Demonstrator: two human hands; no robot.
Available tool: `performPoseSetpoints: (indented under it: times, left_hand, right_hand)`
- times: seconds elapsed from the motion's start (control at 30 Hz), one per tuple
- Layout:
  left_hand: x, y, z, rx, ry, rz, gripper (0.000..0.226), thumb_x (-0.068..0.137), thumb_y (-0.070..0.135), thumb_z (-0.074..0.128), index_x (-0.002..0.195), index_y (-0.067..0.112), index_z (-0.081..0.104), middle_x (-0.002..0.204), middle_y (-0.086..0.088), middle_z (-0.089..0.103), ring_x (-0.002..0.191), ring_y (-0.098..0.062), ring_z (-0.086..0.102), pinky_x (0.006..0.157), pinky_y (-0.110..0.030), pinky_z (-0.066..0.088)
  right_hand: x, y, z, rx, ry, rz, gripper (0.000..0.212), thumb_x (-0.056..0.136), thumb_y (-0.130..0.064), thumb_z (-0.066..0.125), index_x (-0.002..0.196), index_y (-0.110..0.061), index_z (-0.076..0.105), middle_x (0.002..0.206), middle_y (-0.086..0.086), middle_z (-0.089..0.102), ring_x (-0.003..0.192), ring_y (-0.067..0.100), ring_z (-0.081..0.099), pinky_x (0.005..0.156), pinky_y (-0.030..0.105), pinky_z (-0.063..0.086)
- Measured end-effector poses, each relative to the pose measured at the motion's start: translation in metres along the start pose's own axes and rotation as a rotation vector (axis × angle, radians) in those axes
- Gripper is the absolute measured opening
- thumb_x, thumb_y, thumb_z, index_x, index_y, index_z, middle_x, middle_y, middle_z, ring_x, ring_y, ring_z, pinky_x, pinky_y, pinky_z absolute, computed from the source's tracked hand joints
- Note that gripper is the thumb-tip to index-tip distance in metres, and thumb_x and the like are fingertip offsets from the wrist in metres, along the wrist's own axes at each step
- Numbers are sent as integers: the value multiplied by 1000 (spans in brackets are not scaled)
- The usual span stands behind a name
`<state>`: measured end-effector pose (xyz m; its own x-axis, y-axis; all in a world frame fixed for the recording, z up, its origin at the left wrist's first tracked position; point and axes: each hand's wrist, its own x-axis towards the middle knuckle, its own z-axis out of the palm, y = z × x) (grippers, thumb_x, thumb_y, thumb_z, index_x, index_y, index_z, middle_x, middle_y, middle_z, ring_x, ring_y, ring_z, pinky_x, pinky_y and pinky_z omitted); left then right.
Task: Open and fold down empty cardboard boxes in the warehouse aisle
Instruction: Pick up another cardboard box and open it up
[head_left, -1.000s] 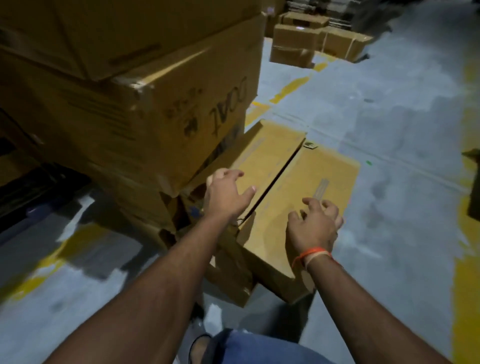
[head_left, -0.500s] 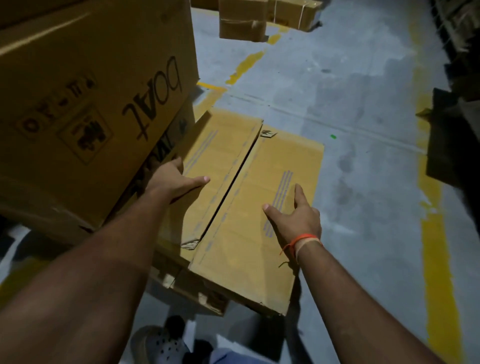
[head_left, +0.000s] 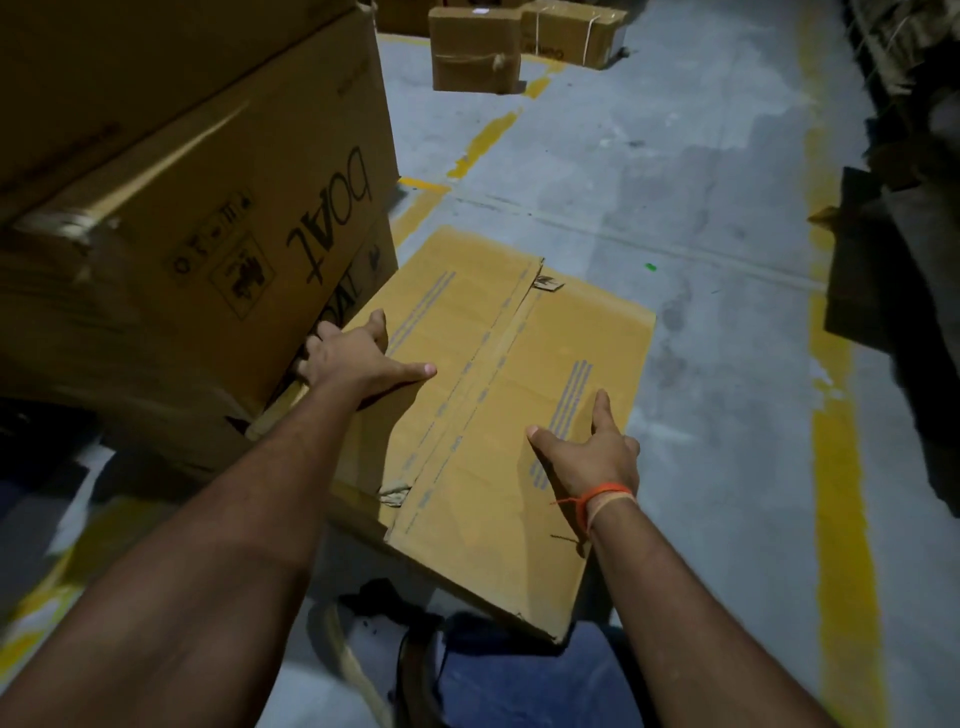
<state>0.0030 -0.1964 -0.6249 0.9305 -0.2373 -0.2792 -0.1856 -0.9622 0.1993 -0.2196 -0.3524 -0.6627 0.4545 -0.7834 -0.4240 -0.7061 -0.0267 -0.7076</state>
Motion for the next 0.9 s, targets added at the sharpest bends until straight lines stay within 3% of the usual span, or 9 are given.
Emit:
performPoseSetpoints:
  times: [0.1, 0.3, 0.5, 0.67, 0.77, 0.9]
  left_hand:
    - [-23, 0, -15, -25, 66, 8, 112, 58, 91, 67, 153, 47, 27, 143, -21, 35, 130, -43, 36, 101, -53, 35]
    - [-64, 13, -56, 68, 235, 92, 99, 54, 92, 68, 138, 47, 42, 133, -20, 42, 124, -40, 39, 93, -48, 35]
    - [-107, 13, -64, 205, 257, 137, 101, 55, 91, 69, 141, 46, 40, 131, -18, 43, 124, -39, 39, 94, -47, 35]
    - [-132, -9, -70, 279, 235, 150, 105, 56, 93, 65, 145, 46, 37, 137, -19, 41, 127, -40, 38, 97, -48, 35]
    - [-142, -32, -82, 292, 204, 148, 112, 56, 93, 65, 152, 49, 31, 145, -19, 39, 132, -40, 36, 102, -50, 35]
    - [-156, -59, -90, 335, 199, 177, 117, 52, 93, 67, 154, 51, 28, 148, -16, 38, 134, -37, 35, 104, -50, 34]
  right_hand:
    - [-21, -3, -15, 3, 11, -19, 105, 76, -58, 77, 157, -48, 11, 156, 15, 25, 114, 39, 59, 94, 37, 48]
    - [-66, -2, -33, 115, -18, 9, 108, 77, -61, 77, 159, -44, 8, 161, 18, 14, 127, 43, 51, 99, 40, 46]
    - [-108, 26, -33, 199, -56, 86, 115, 72, -64, 78, 159, -43, 6, 157, 18, 20, 127, 44, 50, 104, 44, 44]
    - [-142, 34, -26, 181, -102, 134, 123, 65, -66, 77, 158, -44, 0, 162, 20, 11, 142, 45, 33, 112, 52, 37]
    - [-167, 29, -16, 205, -129, 178, 126, 63, -59, 79, 158, -43, -2, 156, 22, 15, 137, 45, 36, 112, 48, 37]
    - [-213, 35, 7, 219, -184, 240, 125, 71, -51, 83, 159, -40, -5, 148, 27, 17, 112, 41, 47, 102, 39, 42]
